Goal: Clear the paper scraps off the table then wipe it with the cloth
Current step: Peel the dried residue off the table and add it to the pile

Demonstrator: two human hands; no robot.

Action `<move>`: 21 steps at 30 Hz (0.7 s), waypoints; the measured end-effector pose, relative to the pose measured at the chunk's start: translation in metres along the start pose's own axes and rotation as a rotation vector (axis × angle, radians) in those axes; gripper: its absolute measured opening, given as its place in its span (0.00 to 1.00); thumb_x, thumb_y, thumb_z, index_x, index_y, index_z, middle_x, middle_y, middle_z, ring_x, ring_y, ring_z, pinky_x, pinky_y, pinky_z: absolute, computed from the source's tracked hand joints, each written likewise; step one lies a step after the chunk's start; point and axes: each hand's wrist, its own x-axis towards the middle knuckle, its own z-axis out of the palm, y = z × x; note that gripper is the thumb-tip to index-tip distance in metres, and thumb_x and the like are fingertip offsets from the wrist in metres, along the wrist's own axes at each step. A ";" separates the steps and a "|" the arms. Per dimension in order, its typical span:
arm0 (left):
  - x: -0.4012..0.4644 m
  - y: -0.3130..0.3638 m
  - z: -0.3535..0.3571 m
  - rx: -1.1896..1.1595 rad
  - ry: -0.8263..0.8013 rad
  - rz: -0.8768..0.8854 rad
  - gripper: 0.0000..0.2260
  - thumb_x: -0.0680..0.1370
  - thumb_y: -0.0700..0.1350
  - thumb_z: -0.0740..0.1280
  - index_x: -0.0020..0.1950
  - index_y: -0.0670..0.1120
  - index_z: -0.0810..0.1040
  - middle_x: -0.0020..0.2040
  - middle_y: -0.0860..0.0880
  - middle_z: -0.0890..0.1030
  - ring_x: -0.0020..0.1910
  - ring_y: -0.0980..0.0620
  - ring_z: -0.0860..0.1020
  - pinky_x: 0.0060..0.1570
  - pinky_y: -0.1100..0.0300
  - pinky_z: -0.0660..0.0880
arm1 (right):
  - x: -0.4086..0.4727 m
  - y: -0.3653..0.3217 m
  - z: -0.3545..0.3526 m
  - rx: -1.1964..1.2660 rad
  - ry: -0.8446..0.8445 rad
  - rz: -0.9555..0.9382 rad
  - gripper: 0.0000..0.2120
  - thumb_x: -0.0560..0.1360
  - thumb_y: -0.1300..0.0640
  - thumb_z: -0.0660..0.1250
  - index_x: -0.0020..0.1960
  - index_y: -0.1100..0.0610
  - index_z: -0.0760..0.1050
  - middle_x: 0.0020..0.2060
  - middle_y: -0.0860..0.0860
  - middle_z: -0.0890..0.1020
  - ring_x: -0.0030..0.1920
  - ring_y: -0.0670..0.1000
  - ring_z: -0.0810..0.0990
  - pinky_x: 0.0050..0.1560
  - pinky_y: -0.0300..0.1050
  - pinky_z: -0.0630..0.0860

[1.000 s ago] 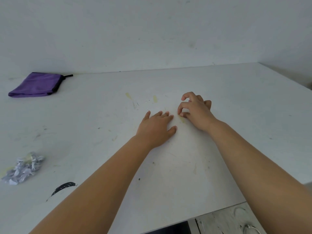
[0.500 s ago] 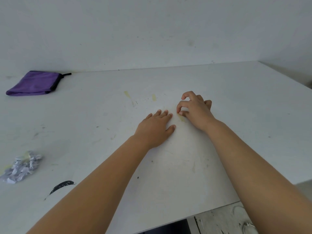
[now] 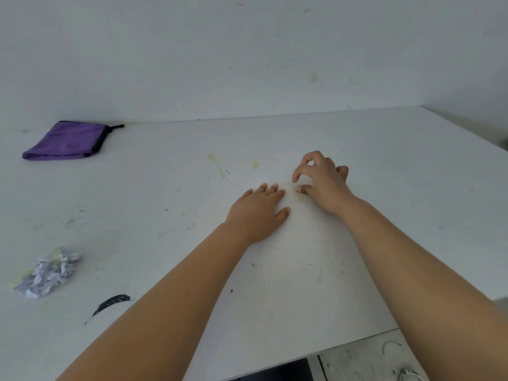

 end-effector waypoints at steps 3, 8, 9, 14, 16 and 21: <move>0.001 -0.001 0.001 0.008 0.002 0.003 0.25 0.82 0.56 0.49 0.77 0.51 0.53 0.78 0.53 0.52 0.77 0.54 0.49 0.75 0.56 0.46 | -0.002 0.003 0.002 -0.002 0.031 0.008 0.07 0.73 0.55 0.69 0.46 0.42 0.80 0.59 0.40 0.69 0.60 0.50 0.67 0.45 0.39 0.47; 0.001 0.000 0.001 0.005 0.003 0.004 0.25 0.82 0.56 0.49 0.77 0.51 0.53 0.78 0.53 0.52 0.77 0.54 0.49 0.75 0.56 0.46 | 0.004 0.004 0.005 0.042 0.006 0.062 0.11 0.73 0.53 0.69 0.37 0.39 0.75 0.59 0.39 0.69 0.60 0.55 0.67 0.44 0.37 0.48; 0.001 -0.001 0.001 0.003 0.004 0.004 0.25 0.82 0.56 0.49 0.77 0.51 0.53 0.78 0.53 0.52 0.77 0.54 0.49 0.75 0.56 0.46 | 0.006 0.003 0.004 0.043 0.005 0.066 0.12 0.73 0.53 0.69 0.35 0.38 0.73 0.58 0.40 0.69 0.60 0.55 0.67 0.43 0.37 0.48; 0.003 -0.002 0.000 0.011 0.005 0.007 0.25 0.81 0.57 0.49 0.77 0.52 0.53 0.78 0.54 0.52 0.77 0.55 0.49 0.74 0.57 0.47 | 0.010 -0.003 0.003 -0.044 0.000 -0.044 0.11 0.74 0.59 0.66 0.37 0.46 0.75 0.59 0.43 0.67 0.60 0.54 0.66 0.46 0.39 0.48; 0.003 -0.002 0.000 0.012 0.004 0.004 0.25 0.81 0.57 0.49 0.77 0.52 0.53 0.78 0.54 0.53 0.77 0.55 0.49 0.74 0.57 0.47 | 0.007 -0.006 0.003 -0.022 0.028 -0.051 0.10 0.75 0.62 0.63 0.41 0.49 0.74 0.58 0.46 0.68 0.59 0.54 0.65 0.48 0.40 0.50; 0.002 -0.003 0.000 0.011 0.006 0.003 0.25 0.81 0.57 0.50 0.77 0.52 0.54 0.78 0.54 0.53 0.77 0.55 0.49 0.74 0.57 0.47 | -0.002 -0.001 0.011 -0.043 0.019 -0.033 0.07 0.76 0.60 0.58 0.47 0.50 0.73 0.54 0.49 0.72 0.58 0.56 0.66 0.48 0.39 0.55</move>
